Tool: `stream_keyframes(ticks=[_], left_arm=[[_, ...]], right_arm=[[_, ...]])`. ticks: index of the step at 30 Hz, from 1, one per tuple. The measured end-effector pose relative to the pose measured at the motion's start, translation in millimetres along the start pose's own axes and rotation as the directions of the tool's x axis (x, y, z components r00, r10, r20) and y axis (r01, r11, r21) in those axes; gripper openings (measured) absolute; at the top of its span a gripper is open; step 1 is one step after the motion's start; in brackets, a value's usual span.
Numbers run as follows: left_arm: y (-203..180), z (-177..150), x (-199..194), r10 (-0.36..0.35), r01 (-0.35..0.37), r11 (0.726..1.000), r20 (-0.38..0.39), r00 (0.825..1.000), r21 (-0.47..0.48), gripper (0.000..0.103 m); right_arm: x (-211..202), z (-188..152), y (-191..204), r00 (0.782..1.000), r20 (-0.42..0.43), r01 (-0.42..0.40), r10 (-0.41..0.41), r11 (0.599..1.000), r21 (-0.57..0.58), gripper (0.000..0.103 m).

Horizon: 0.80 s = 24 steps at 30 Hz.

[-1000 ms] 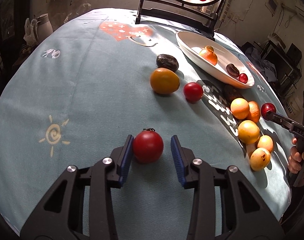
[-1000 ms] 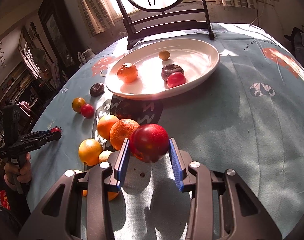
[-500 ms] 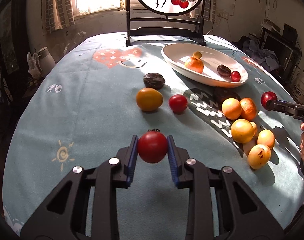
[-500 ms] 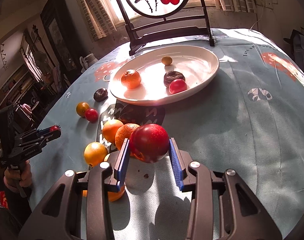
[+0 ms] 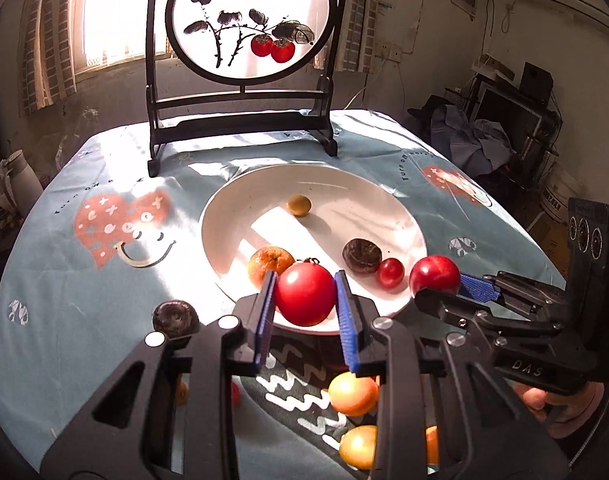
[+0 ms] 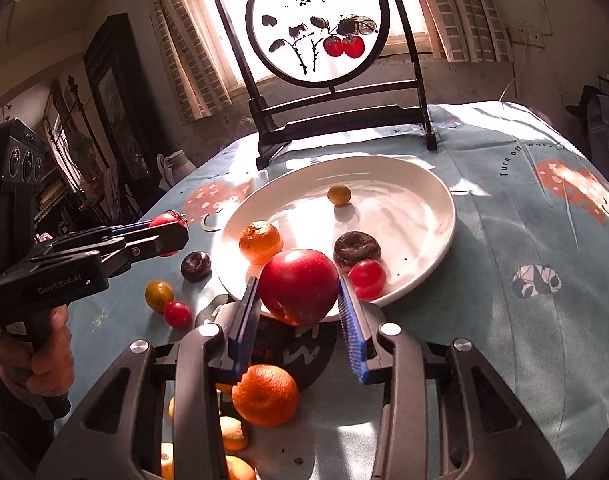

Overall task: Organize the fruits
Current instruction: 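Lower the apple onto the plate with the right gripper while the left gripper sets the tomato there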

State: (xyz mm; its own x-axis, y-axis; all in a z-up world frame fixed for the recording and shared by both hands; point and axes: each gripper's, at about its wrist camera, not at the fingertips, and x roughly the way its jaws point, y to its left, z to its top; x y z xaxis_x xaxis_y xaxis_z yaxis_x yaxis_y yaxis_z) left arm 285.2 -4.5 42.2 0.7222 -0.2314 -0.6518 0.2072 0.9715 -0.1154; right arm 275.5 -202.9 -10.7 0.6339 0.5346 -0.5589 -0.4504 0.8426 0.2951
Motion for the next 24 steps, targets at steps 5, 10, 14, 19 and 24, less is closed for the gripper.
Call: stream_keyframes(ticks=[5,10,14,19,24], left_arm=[[-3,17,43,0.023,-0.023,1.0,-0.045,0.999,0.009,0.029],[4,25,65,0.05,-0.051,0.999,-0.085,0.995,-0.009,0.056],[9,27,31,0.114,-0.114,0.993,0.012,0.993,-0.003,0.087],[23,17,-10,0.174,-0.172,0.985,0.07,0.982,-0.034,0.099],[47,-15,-31,0.243,-0.24,0.97,0.078,0.967,-0.048,0.099]], right_arm=[[34,12,-10,0.999,-0.049,0.017,-0.017,1.0,0.008,0.039],[46,18,-8,0.997,-0.073,0.028,-0.029,0.999,-0.024,0.042],[29,21,-7,0.999,-0.049,-0.004,0.003,1.0,-0.024,0.045],[0,15,4,0.997,-0.02,-0.069,0.069,0.996,-0.05,0.048],[-9,-3,16,0.991,-0.069,-0.121,0.116,0.99,-0.076,0.048]])
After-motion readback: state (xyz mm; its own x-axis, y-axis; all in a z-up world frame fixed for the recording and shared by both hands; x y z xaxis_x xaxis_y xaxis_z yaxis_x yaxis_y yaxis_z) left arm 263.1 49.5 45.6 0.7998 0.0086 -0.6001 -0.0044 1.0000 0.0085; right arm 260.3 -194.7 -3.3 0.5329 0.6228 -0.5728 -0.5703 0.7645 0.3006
